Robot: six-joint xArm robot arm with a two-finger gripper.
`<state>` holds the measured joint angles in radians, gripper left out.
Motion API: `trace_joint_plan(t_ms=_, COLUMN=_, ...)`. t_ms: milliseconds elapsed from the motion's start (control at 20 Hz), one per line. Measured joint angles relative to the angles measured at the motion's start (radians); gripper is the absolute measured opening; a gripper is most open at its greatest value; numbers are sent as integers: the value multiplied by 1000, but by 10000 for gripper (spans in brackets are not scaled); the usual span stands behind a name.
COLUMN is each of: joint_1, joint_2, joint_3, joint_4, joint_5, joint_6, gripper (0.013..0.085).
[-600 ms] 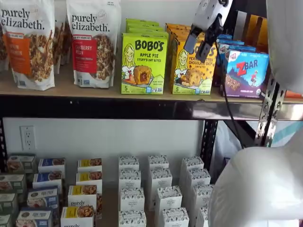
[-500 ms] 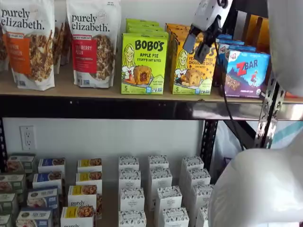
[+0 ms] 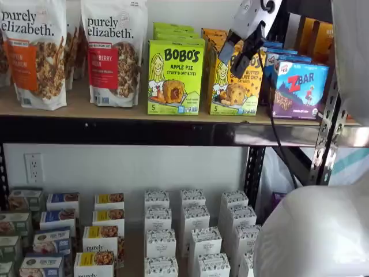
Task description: Pick up the orange box on the top shelf, the fifth box from the left
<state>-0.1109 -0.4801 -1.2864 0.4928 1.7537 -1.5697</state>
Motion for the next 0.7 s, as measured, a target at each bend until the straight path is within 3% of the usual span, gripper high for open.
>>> trace_joint_plan(t_ms=400, joint_1=-56, joint_2=-74, joint_3=87, joint_4=103, joint_5=-182, joint_6=-34, gripper=850)
trace_joint_plan(t_ms=700, joint_1=-55, joint_2=-126, joint_3=155, joint_4=122, joint_5=-376, joint_6=-42, gripper=850)
